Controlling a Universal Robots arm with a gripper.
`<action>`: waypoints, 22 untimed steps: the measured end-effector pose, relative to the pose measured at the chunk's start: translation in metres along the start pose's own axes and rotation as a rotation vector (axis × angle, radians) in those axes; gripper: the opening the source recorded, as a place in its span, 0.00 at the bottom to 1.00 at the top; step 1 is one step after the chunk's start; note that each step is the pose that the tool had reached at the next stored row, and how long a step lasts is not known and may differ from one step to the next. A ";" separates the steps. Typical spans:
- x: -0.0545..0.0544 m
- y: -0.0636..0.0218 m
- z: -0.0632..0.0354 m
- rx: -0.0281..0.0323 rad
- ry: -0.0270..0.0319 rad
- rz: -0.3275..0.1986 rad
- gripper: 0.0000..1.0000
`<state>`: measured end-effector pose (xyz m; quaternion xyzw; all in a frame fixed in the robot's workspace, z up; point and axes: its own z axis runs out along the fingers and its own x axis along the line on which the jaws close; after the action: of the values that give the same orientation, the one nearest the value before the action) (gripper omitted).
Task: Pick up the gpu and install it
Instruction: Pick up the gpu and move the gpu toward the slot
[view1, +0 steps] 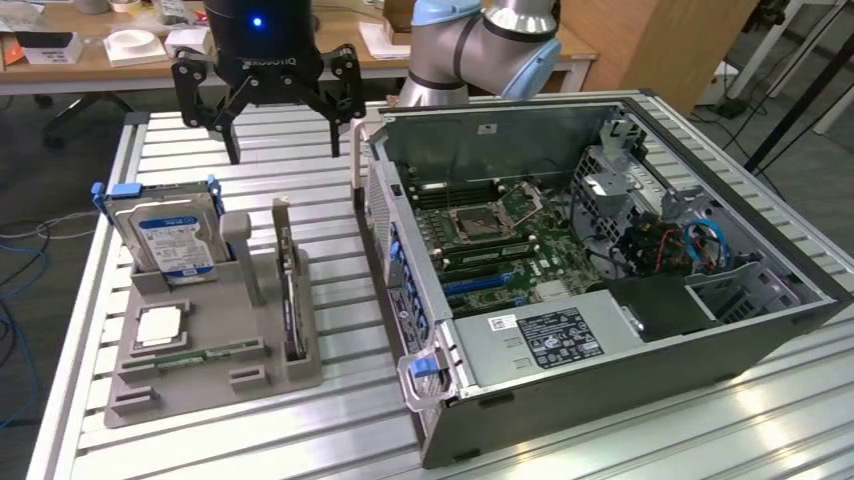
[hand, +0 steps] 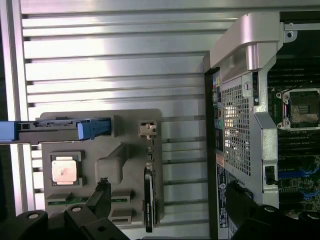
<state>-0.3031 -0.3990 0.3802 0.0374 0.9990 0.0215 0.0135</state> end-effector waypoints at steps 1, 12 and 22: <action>0.000 0.0000 0.0000 0.0000 0.0000 0.000 0.99; 0.000 0.0000 0.0000 0.0000 0.0001 0.000 0.38; 0.000 0.0000 0.0000 0.0000 0.0000 0.000 0.11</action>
<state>-0.3031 -0.3990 0.3802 0.0374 0.9990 0.0215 0.0135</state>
